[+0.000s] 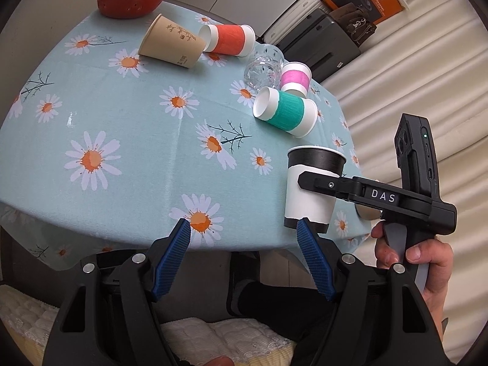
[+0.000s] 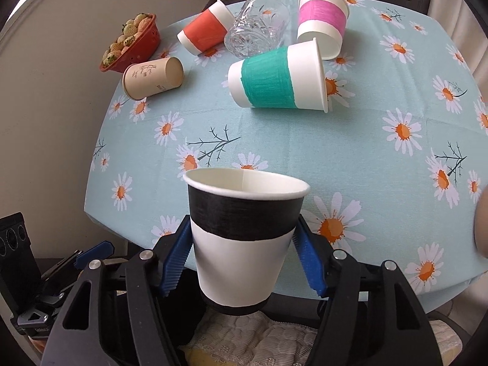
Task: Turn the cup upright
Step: 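Rotate the right gripper to turn the cup opening upward while left gripper withdraws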
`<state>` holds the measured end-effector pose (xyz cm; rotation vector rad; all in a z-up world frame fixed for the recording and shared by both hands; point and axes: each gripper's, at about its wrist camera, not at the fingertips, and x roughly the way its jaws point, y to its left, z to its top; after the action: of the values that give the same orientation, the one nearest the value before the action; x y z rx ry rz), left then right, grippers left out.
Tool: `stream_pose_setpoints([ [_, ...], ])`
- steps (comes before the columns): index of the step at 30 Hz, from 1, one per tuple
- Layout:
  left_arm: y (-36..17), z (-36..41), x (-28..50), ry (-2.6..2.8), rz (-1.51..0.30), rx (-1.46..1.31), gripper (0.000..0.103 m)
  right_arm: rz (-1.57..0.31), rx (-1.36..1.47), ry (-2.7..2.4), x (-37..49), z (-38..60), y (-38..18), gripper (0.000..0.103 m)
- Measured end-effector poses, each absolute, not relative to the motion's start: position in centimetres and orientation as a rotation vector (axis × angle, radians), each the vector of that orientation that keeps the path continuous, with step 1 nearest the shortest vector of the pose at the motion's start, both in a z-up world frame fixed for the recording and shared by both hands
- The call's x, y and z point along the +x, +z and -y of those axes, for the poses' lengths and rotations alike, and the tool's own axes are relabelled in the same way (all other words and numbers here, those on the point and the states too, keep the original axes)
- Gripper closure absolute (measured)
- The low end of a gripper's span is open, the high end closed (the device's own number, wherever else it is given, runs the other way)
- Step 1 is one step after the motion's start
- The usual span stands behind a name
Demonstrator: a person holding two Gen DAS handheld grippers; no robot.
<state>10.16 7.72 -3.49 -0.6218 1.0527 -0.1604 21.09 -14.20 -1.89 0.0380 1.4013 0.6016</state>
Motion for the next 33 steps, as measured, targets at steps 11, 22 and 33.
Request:
stream_pose_setpoints([
  [11,-2.9,-7.9,10.0,-0.079,-1.001,-0.538,0.033,-1.070,0.100,0.682,17.0,15.0,3.3,0.038],
  [22,-4.0,-9.3,10.2,0.040,-0.977,-0.458,0.033,-0.590,0.020,0.588,12.9,14.7,2.0,0.038],
  [33,-4.9,-10.3,10.2,0.069,-0.982,-0.472,0.033,-0.412,-0.102,0.376,12.2,13.1,-4.2,0.038],
])
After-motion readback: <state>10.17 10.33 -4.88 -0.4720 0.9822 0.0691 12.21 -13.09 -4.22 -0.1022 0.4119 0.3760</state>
